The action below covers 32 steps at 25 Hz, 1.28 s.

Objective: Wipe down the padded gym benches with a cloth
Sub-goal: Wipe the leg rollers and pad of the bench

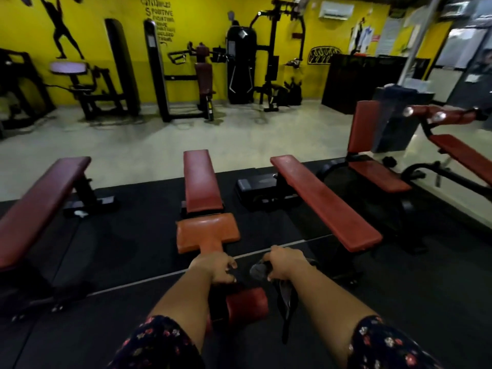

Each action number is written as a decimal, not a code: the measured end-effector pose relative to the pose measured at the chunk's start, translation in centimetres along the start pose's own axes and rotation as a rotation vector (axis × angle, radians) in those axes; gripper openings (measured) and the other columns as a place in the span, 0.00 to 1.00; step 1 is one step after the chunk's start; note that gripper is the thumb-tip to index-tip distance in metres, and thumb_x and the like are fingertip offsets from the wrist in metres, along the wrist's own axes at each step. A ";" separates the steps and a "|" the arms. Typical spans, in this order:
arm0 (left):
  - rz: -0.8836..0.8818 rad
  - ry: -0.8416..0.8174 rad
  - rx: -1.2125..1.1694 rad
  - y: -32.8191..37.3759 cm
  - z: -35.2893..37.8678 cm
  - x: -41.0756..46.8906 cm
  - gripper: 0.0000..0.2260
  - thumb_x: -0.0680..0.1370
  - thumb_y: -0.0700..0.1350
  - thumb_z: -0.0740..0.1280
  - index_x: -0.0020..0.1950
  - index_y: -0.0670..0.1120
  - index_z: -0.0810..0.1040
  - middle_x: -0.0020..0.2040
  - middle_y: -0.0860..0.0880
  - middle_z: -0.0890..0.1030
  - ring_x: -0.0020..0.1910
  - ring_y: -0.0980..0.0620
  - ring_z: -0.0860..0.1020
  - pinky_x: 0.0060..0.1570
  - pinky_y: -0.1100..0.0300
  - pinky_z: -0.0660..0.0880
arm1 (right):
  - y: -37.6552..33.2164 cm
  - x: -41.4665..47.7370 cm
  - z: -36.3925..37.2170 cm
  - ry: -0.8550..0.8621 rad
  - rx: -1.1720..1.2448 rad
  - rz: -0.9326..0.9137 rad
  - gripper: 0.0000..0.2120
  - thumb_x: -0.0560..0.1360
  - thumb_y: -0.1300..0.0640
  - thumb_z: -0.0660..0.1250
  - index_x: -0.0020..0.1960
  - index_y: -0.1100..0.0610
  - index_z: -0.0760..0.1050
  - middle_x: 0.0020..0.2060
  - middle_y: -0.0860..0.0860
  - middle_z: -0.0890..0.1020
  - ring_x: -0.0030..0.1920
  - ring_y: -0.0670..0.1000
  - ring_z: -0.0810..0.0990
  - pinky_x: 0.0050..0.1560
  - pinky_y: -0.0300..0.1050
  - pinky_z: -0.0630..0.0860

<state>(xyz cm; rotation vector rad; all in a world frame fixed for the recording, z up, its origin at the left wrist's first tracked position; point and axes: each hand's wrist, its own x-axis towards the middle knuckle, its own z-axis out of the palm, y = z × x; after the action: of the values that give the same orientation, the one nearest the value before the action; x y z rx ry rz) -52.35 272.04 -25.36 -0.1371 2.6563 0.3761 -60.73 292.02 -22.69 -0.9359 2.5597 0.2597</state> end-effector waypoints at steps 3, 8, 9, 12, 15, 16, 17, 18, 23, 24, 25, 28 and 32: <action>-0.031 -0.023 -0.007 -2.6 -0.5 0.8 0.24 0.75 0.57 0.70 0.70 0.56 0.73 0.64 0.53 0.78 0.62 0.51 0.76 0.61 0.56 0.73 | -1.8 2.4 -0.7 -0.006 -0.029 -0.024 0.27 0.72 0.44 0.72 0.68 0.43 0.71 0.62 0.52 0.71 0.63 0.59 0.74 0.60 0.55 0.74; -0.024 -0.012 -0.011 -3.7 -1.2 2.5 0.20 0.76 0.54 0.68 0.69 0.55 0.74 0.63 0.51 0.79 0.62 0.49 0.77 0.62 0.52 0.74 | -1.6 4.4 -1.1 -0.010 -0.059 -0.028 0.27 0.73 0.45 0.72 0.69 0.43 0.70 0.62 0.52 0.70 0.64 0.59 0.73 0.60 0.55 0.74; -0.037 0.000 -0.020 -3.6 -1.3 2.8 0.19 0.77 0.52 0.66 0.68 0.54 0.75 0.63 0.51 0.79 0.62 0.48 0.76 0.62 0.53 0.73 | -1.1 4.7 -1.4 -0.006 -0.062 -0.027 0.26 0.73 0.45 0.72 0.69 0.43 0.70 0.63 0.51 0.70 0.64 0.59 0.73 0.60 0.55 0.73; -0.089 0.061 -0.064 -2.9 -2.0 3.8 0.15 0.80 0.48 0.64 0.66 0.50 0.77 0.63 0.48 0.79 0.63 0.46 0.76 0.59 0.57 0.71 | 0.8 5.9 -2.4 0.019 -0.064 -0.039 0.25 0.72 0.45 0.72 0.68 0.42 0.71 0.62 0.50 0.71 0.63 0.58 0.73 0.59 0.54 0.73; -0.153 0.134 -0.125 -1.6 -2.8 4.6 0.18 0.79 0.47 0.62 0.70 0.51 0.74 0.67 0.48 0.76 0.64 0.46 0.75 0.59 0.58 0.70 | 2.5 7.4 -3.4 0.040 -0.070 -0.075 0.25 0.73 0.45 0.71 0.68 0.42 0.71 0.62 0.51 0.71 0.62 0.58 0.73 0.58 0.53 0.73; -0.180 0.148 -0.144 -1.2 -2.7 4.9 0.18 0.79 0.47 0.62 0.70 0.52 0.73 0.68 0.49 0.76 0.65 0.46 0.74 0.59 0.58 0.70 | 3.0 7.9 -3.6 0.046 -0.077 -0.100 0.24 0.73 0.46 0.71 0.68 0.42 0.71 0.61 0.51 0.71 0.62 0.58 0.73 0.57 0.53 0.74; -0.202 0.153 -0.151 -0.7 -2.5 5.1 0.18 0.79 0.48 0.63 0.70 0.52 0.73 0.68 0.49 0.76 0.64 0.46 0.75 0.58 0.58 0.70 | 3.4 8.4 -3.7 0.053 -0.083 -0.123 0.24 0.73 0.46 0.71 0.68 0.42 0.71 0.61 0.51 0.71 0.61 0.58 0.73 0.57 0.53 0.74; -0.223 0.145 -0.140 -0.2 -2.2 5.2 0.18 0.79 0.50 0.64 0.69 0.53 0.73 0.67 0.49 0.76 0.63 0.46 0.75 0.56 0.57 0.70 | 3.8 8.9 -3.7 0.059 -0.089 -0.144 0.23 0.74 0.46 0.71 0.68 0.42 0.72 0.61 0.51 0.71 0.61 0.58 0.74 0.56 0.53 0.74; -0.308 0.056 -0.112 -0.7 1.7 6.8 0.16 0.75 0.57 0.66 0.62 0.58 0.75 0.60 0.51 0.79 0.56 0.46 0.79 0.52 0.51 0.76 | 3.7 10.9 -1.9 0.045 -0.100 -0.183 0.23 0.74 0.47 0.71 0.67 0.44 0.71 0.61 0.51 0.71 0.61 0.59 0.72 0.56 0.54 0.74; -0.305 0.036 -0.124 -1.4 2.7 7.1 0.15 0.74 0.57 0.66 0.61 0.61 0.74 0.61 0.53 0.79 0.56 0.47 0.79 0.53 0.51 0.76 | 3.4 11.2 -1.3 0.027 -0.099 -0.191 0.23 0.74 0.46 0.71 0.67 0.44 0.71 0.61 0.51 0.71 0.61 0.59 0.72 0.57 0.55 0.74; -0.300 0.022 -0.135 -1.9 3.2 6.8 0.14 0.75 0.57 0.66 0.60 0.63 0.73 0.62 0.54 0.78 0.58 0.48 0.79 0.55 0.49 0.75 | 3.0 11.4 -0.9 0.011 -0.102 -0.198 0.23 0.74 0.46 0.71 0.68 0.43 0.71 0.62 0.51 0.71 0.62 0.59 0.72 0.58 0.54 0.74; -0.325 0.034 -0.147 -2.3 3.1 4.0 0.19 0.77 0.55 0.67 0.67 0.62 0.70 0.67 0.53 0.74 0.64 0.47 0.75 0.61 0.46 0.73 | 1.5 12.3 -0.4 -0.005 -0.101 -0.193 0.24 0.74 0.47 0.71 0.68 0.42 0.71 0.62 0.50 0.71 0.62 0.58 0.72 0.57 0.54 0.73; -0.334 0.068 -0.125 -5.8 4.3 3.7 0.25 0.78 0.55 0.67 0.74 0.59 0.65 0.71 0.50 0.70 0.68 0.46 0.71 0.63 0.46 0.71 | -1.0 14.0 0.0 0.006 -0.058 -0.115 0.22 0.75 0.48 0.68 0.68 0.42 0.71 0.60 0.50 0.71 0.60 0.58 0.72 0.53 0.53 0.73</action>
<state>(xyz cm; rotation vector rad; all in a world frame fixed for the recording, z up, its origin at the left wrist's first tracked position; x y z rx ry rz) -52.93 267.58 -32.10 -0.6323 2.6105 0.4306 -69.83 283.23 -28.73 -1.1022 2.5054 0.2999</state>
